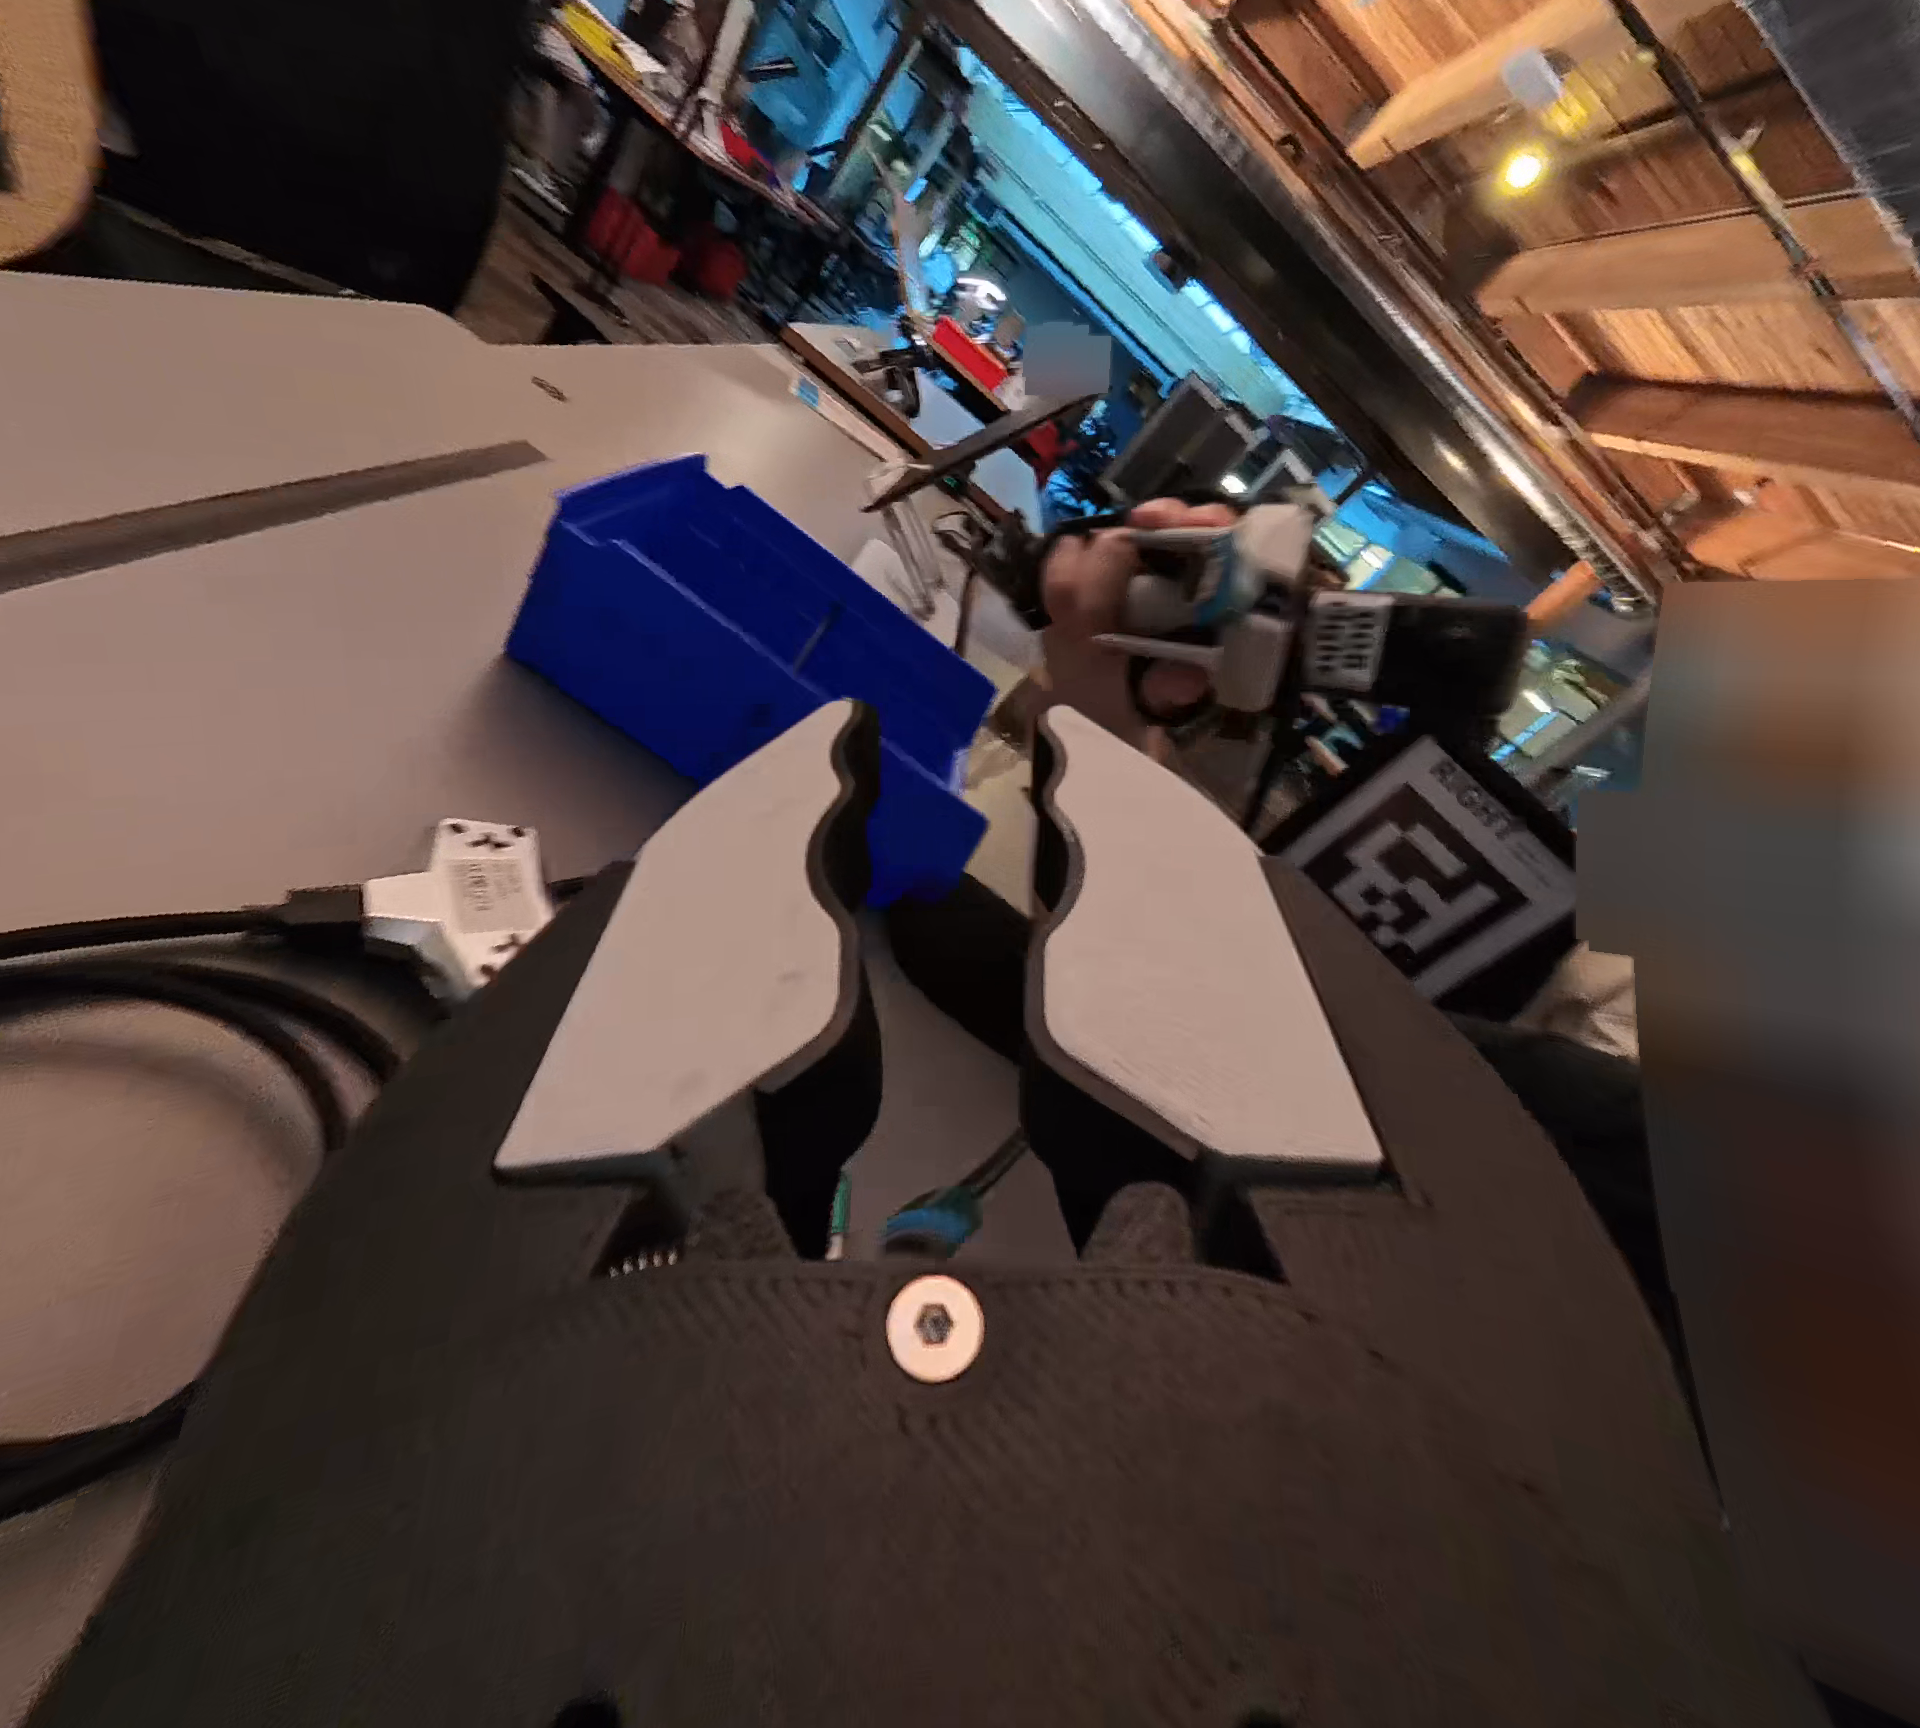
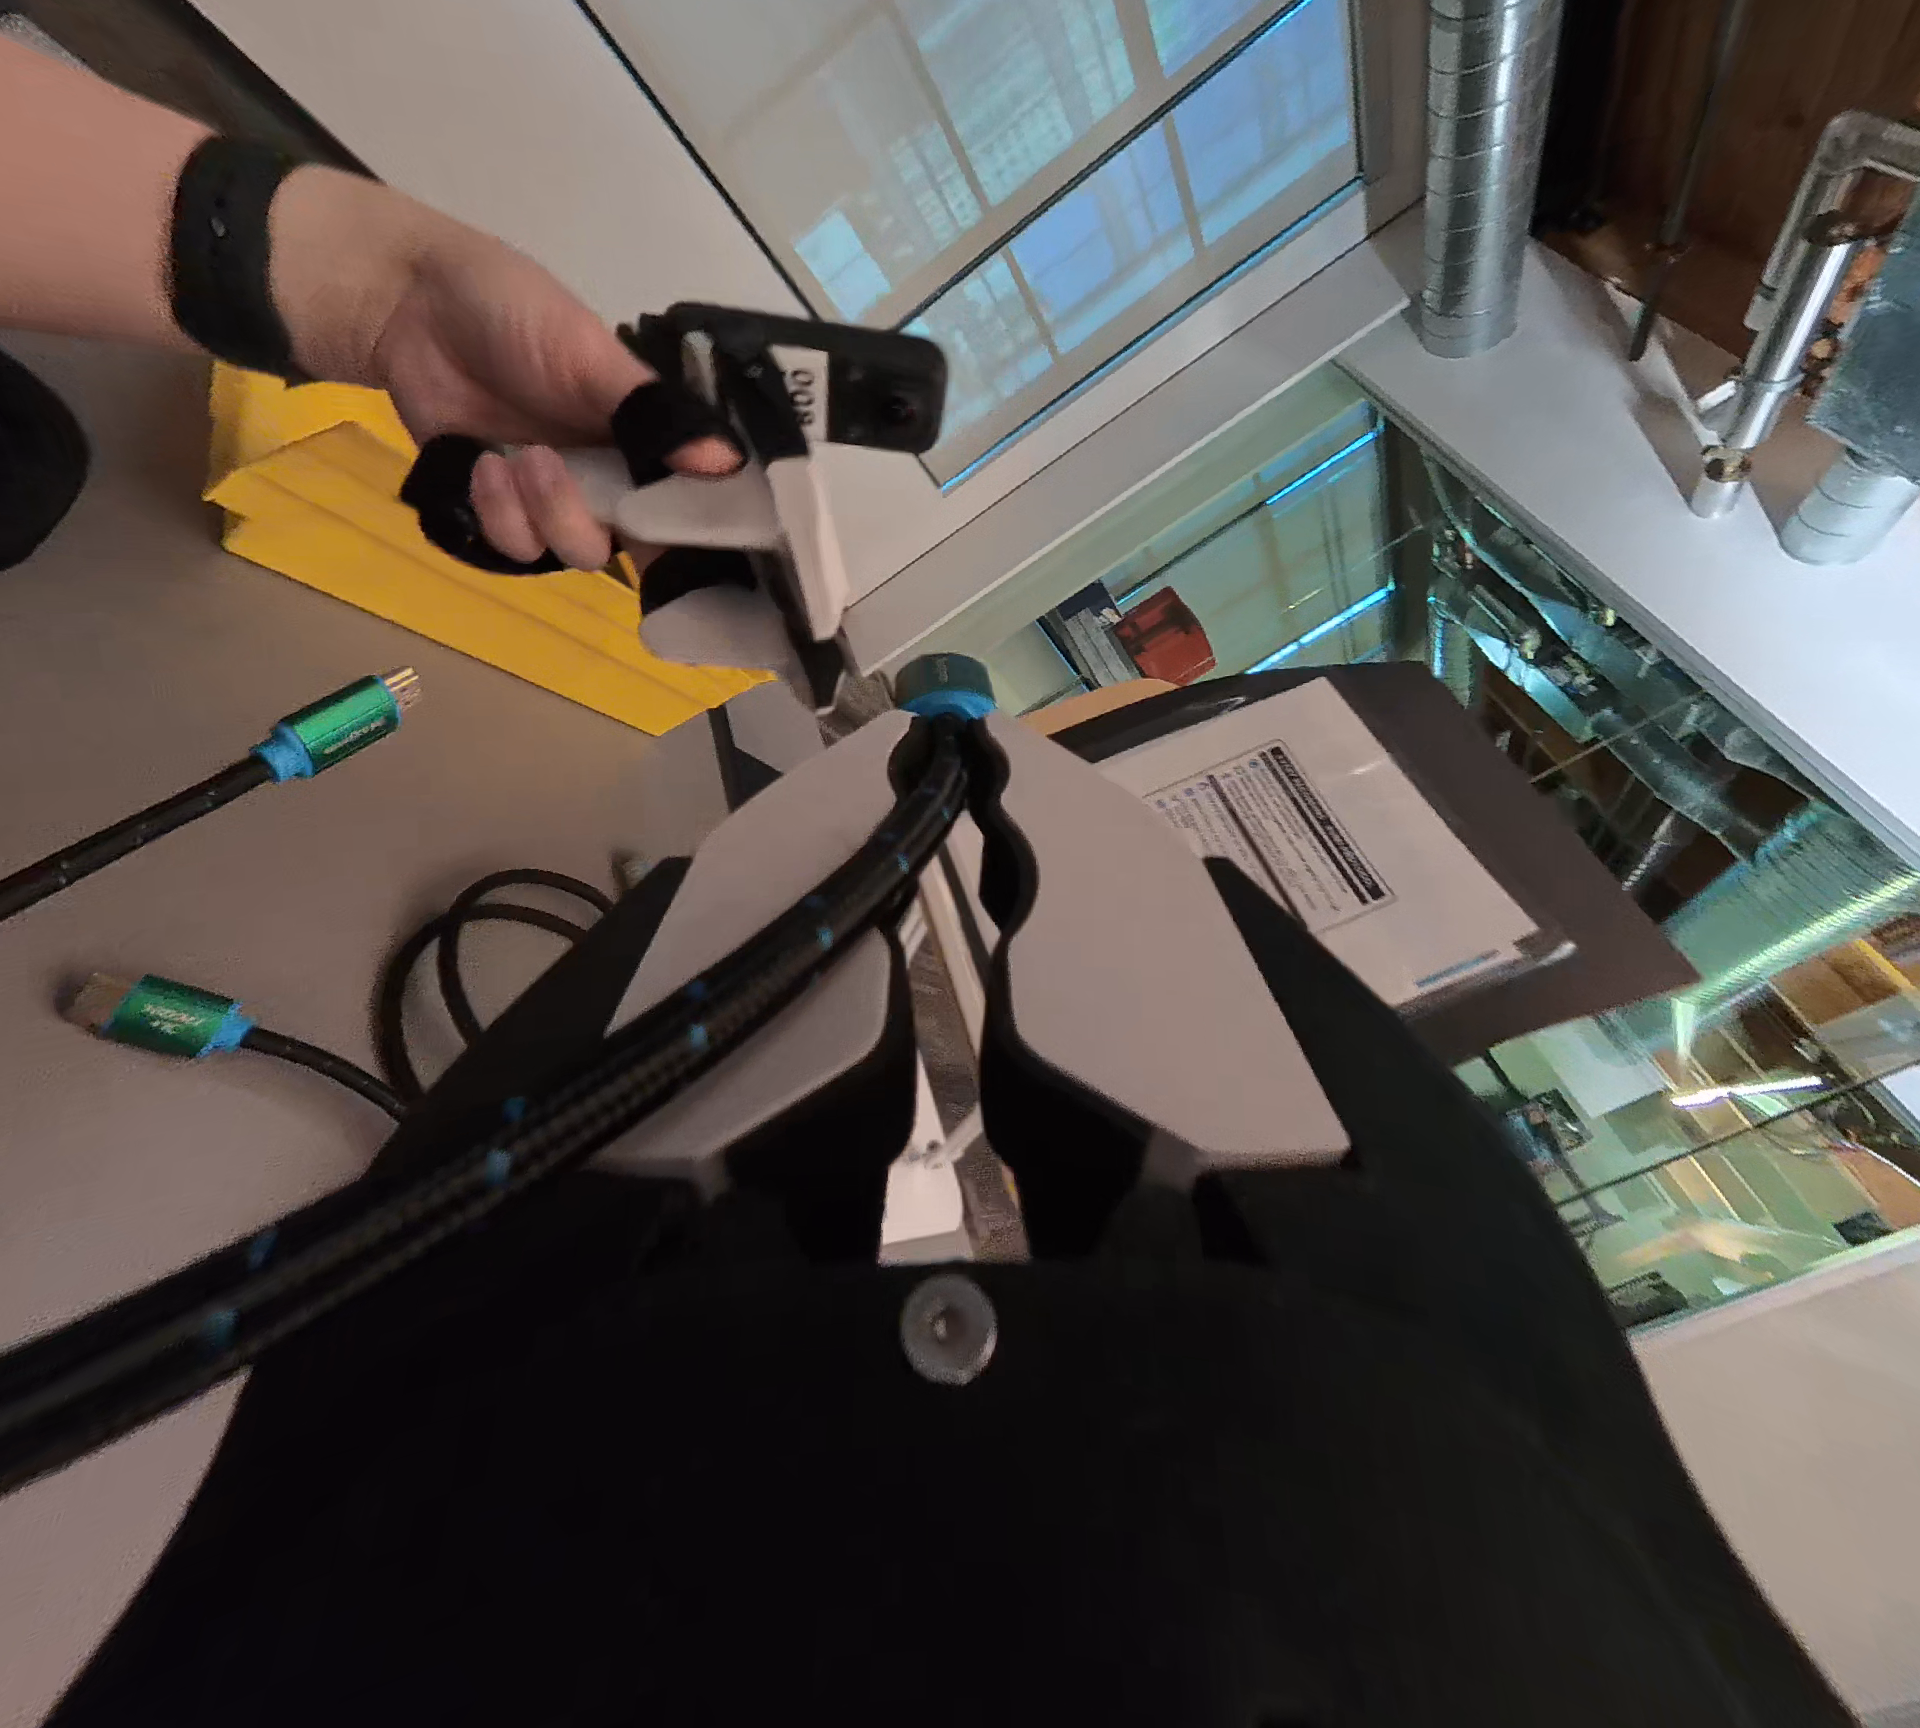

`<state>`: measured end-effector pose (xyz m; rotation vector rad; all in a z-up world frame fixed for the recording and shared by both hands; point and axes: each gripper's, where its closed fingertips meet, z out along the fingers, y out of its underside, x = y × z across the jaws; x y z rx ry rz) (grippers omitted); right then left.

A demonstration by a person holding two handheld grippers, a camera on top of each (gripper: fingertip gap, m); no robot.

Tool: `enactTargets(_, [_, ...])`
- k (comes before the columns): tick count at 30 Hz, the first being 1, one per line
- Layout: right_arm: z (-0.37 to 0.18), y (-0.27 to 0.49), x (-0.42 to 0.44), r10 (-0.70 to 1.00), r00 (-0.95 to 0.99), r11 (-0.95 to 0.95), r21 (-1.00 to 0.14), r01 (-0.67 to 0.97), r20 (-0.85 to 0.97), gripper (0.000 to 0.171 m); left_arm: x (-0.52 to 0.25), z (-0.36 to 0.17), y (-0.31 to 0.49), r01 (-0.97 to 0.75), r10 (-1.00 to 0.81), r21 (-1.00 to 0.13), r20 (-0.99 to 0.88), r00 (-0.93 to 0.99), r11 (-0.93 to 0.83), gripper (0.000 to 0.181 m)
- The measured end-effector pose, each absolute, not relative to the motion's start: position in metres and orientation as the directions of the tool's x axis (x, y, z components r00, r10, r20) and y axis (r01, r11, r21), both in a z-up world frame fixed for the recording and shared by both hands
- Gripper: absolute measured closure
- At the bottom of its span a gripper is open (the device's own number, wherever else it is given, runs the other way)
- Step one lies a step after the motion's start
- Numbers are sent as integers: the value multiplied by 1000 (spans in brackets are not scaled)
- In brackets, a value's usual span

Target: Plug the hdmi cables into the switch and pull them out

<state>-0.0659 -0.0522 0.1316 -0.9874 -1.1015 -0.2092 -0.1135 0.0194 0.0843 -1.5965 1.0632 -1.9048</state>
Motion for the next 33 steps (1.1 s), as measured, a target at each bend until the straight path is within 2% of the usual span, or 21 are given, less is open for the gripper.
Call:
enactTargets(3, [147, -65, -55, 280, 506, 585, -563, 584, 816, 163, -103, 50, 36, -203, -800, -804, 587, -122, -559, 154])
enactTargets(5, [160, -77, -49, 250, 521, 597, -554, 581, 816, 163, -91, 21, 42, -269, -866, -842, 497, -47, -468, 152])
enactTargets(11, [200, -118, -33, 200, 611, 674, -561, 481, 766, 164, -51, -38, 25, -395, -951, -876, 309, -15, -279, 127])
enactTargets(14, [211, -129, -27, 194, 643, 693, -567, 445, 741, 164, -41, -72, 24, -505, -999, -862, 39, 17, -42, 117])
enactTargets(18, [217, -135, -21, 183, 654, 703, -563, 434, 734, 164, -39, -94, 24, -566, -947, -775, -321, -27, 279, 109])
enactTargets(23, [220, -139, -16, 178, 664, 710, -562, 424, 726, 164, -33, -128, 23, -641, -847, -616, -522, -104, 458, 105])
enactTargets(26, [223, -142, -14, 176, 667, 716, -559, 418, 724, 164, -25, -136, 36, -669, -712, -469, -690, -129, 576, 121])
enactTargets(28, [224, -145, -12, 171, 669, 721, -555, 415, 723, 164, -19, -136, 40, -671, -657, -417, -741, -140, 613, 127])
enactTargets(33, [228, -150, -8, 166, 678, 731, -551, 402, 716, 164, -8, -136, 48, -651, -618, -389, -771, -157, 651, 130])
